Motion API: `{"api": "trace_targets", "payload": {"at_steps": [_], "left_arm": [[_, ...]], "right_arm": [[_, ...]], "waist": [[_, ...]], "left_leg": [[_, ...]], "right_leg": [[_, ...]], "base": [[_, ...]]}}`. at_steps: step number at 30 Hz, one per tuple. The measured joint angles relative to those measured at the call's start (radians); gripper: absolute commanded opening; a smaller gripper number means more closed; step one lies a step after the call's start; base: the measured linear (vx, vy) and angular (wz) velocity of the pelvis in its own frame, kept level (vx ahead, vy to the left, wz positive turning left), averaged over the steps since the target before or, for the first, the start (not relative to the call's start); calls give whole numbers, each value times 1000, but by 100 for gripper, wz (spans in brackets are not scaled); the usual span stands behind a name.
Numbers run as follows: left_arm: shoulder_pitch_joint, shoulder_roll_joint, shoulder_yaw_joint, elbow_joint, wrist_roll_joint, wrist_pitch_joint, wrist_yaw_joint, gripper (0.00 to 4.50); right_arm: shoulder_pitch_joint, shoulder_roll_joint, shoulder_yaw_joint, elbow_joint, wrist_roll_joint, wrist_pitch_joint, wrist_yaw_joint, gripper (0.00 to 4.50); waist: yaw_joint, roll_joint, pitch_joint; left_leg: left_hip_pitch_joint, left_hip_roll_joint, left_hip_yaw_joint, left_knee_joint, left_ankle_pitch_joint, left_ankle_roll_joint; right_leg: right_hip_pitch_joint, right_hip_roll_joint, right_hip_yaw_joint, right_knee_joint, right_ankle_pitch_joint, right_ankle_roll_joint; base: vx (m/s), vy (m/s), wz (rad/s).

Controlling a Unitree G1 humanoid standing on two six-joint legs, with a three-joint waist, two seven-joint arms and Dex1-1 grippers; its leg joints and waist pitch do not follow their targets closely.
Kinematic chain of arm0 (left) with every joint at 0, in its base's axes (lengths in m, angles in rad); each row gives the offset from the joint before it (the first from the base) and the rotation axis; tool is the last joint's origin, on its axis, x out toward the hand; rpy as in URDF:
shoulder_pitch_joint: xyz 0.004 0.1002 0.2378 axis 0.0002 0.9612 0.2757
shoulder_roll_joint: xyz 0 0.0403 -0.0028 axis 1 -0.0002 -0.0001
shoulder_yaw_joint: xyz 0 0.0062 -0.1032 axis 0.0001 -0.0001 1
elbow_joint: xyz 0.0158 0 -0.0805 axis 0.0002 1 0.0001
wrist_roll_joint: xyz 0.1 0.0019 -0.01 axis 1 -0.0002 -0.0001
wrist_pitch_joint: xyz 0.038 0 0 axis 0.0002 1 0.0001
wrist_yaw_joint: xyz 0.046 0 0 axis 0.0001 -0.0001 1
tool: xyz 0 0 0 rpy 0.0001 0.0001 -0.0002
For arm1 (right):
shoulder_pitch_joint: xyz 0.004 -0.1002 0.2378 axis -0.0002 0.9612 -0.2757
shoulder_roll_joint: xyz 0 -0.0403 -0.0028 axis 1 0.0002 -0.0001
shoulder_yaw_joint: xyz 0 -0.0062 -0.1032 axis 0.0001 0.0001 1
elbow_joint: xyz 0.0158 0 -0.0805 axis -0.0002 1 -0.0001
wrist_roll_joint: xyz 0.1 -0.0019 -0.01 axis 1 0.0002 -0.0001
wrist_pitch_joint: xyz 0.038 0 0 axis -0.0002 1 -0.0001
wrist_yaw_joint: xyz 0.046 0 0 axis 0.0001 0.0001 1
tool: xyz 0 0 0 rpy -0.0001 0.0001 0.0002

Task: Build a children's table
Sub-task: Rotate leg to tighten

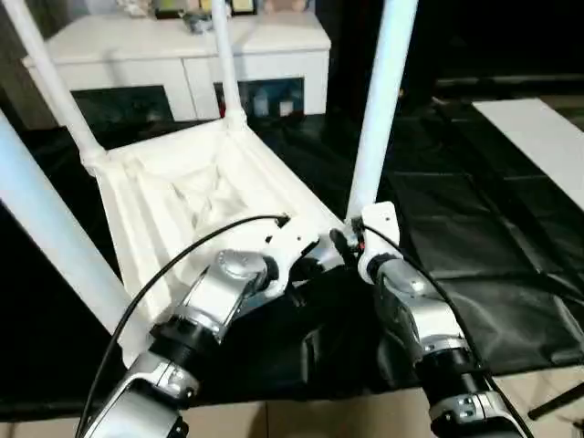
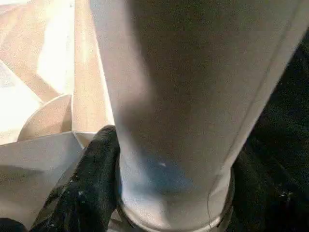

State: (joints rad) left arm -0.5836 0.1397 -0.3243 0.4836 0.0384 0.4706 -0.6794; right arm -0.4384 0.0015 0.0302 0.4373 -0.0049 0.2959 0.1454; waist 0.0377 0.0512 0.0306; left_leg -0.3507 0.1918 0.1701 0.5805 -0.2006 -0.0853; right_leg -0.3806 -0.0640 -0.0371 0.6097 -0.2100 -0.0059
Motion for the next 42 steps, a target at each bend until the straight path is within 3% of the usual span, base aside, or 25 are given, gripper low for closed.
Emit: {"api": "trace_targets", "payload": {"at_steps": [8, 13, 22, 33, 34, 42], "left_arm": [[12, 54, 0, -31, 1, 1, -25, 0], [75, 163, -8, -115, -31, -58, -196, 0], [154, 297, -27, -226, -97, -104, -418, 0], [164, 332, -27, -237, -106, -124, -463, 0], [164, 332, -27, -237, -107, -124, -464, 0], [165, 340, -27, -237, -112, -123, -473, 0]], "right_arm": [[22, -25, 25, -28, 35, -18, 138, 381], [88, -194, 110, -117, 70, -61, 436, 381], [134, -321, 181, -193, 97, -99, 700, 381], [134, -375, 186, -203, 129, -104, 818, 381], [134, -377, 186, -203, 129, -104, 824, 354], [134, -378, 189, -200, 142, -100, 840, 292]], "waist": [[-20, 0, 1], [-22, 1, 1], [10, 1, 2], [3, -1, 3], [3, -1, 3], [3, -1, 3]], "left_leg": [[-1, 1, -2, -4, 0, 0], [-1, 3, -3, -5, 0, 0], [-2, 2, -1, -4, -2, 3], [-2, 2, 0, -2, -2, 3], [-2, 2, 0, -2, -2, 3], [-2, 2, 0, -1, -2, 3]], "right_leg": [[-3, 2, -1, 0, -1, 5], [-3, 5, -1, -1, -4, 4], [-4, 2, -2, -4, -7, 2], [-4, 2, -2, -2, -7, 2], [-4, 2, -2, -2, -7, 2], [-4, 2, -2, -1, -7, 2]], "base": [[0, 0, 0], [0, 0, 0], [0, 0, 0], [0, 0, 0], [0, 0, 0], [0, 0, 0]]}}
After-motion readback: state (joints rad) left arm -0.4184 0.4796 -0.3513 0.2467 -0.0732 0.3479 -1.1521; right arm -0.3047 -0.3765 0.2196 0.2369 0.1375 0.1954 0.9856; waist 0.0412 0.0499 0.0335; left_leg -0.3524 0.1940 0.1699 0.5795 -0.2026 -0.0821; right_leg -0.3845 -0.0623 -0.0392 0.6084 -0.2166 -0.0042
